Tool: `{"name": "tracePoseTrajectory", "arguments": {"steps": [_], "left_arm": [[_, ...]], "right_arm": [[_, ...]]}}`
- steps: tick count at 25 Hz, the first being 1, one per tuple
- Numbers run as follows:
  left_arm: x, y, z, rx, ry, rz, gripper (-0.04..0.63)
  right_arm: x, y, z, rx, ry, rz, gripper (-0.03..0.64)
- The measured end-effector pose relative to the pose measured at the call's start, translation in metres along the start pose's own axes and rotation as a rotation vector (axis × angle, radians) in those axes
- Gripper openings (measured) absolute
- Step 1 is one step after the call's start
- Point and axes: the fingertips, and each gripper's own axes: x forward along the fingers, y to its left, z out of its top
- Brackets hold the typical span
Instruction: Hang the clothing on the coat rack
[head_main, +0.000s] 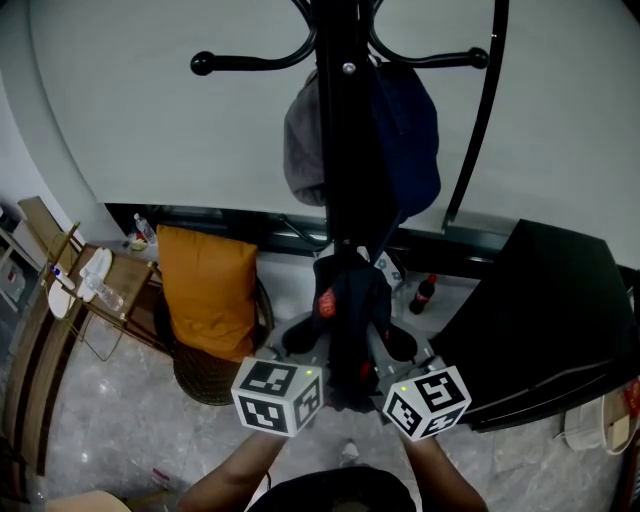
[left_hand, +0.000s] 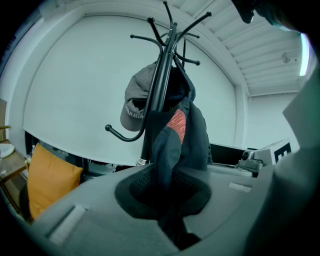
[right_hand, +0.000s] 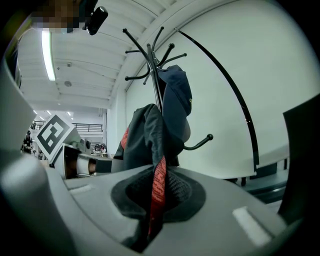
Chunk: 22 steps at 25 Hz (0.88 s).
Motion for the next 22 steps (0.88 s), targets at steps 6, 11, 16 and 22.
{"name": "tracePoseTrajectory", "arguments": {"steps": [6,11,16,22], "left_arm": [[0.008,-0.001,0.0,-0.002,-0.002,0.003,0.032],[0.014,0.003,0.001,-0.007,-0.006,0.012,0.032],[0.019,0.006,0.001,-0.013,-0.006,0.021,0.032],[0.025,0.008,0.0,-0.015,-0.006,0.024,0.032]], "right_arm": [[0.005,-0.004,0.0,-0.001,0.0,0.017,0.02],[0.011,-0.006,0.0,-0.001,-0.001,0.03,0.02],[0.016,-0.008,-0.002,-0.002,0.006,0.043,0.021],[0.022,-0.01,-0.003,-0.001,0.011,0.056,0.021]]}}
